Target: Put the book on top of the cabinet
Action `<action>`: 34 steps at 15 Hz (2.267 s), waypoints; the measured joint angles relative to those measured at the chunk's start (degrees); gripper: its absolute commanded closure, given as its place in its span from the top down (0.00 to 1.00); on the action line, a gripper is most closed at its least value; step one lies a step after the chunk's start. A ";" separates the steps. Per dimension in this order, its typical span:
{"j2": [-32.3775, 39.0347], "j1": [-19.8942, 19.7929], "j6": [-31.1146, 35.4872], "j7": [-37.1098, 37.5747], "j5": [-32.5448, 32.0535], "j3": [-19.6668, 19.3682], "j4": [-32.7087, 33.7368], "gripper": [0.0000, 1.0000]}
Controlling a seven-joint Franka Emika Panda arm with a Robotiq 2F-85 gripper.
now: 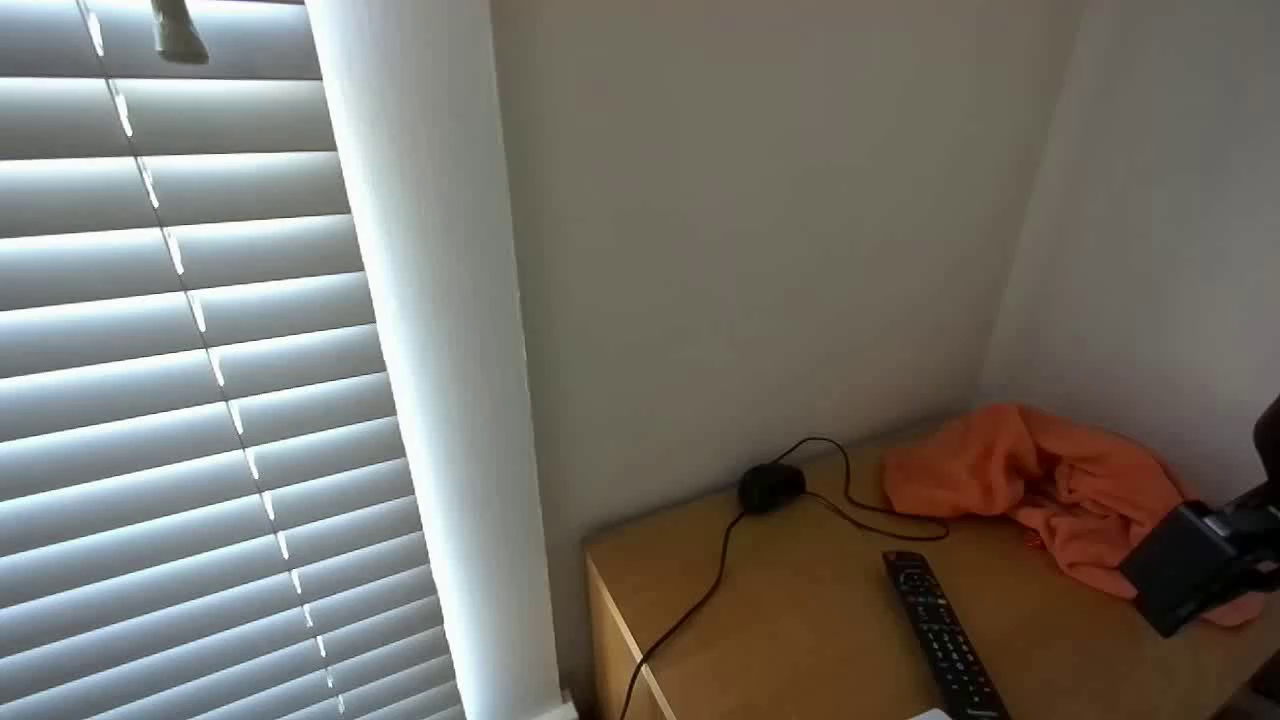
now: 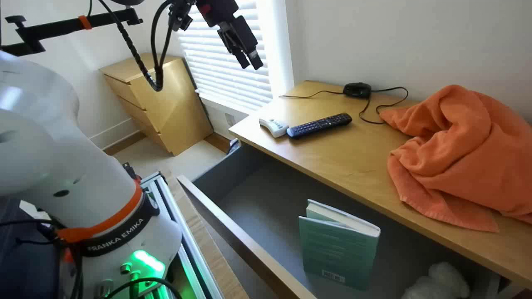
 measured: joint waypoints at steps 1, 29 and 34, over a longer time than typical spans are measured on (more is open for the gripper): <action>0.11 0.00 0.00 0.00 0.00 0.00 -0.23 1.00; 7.55 -19.61 -1.58 2.46 -1.13 -20.06 0.12 1.00; 12.86 -23.79 -0.25 6.41 -1.88 -21.94 0.24 1.00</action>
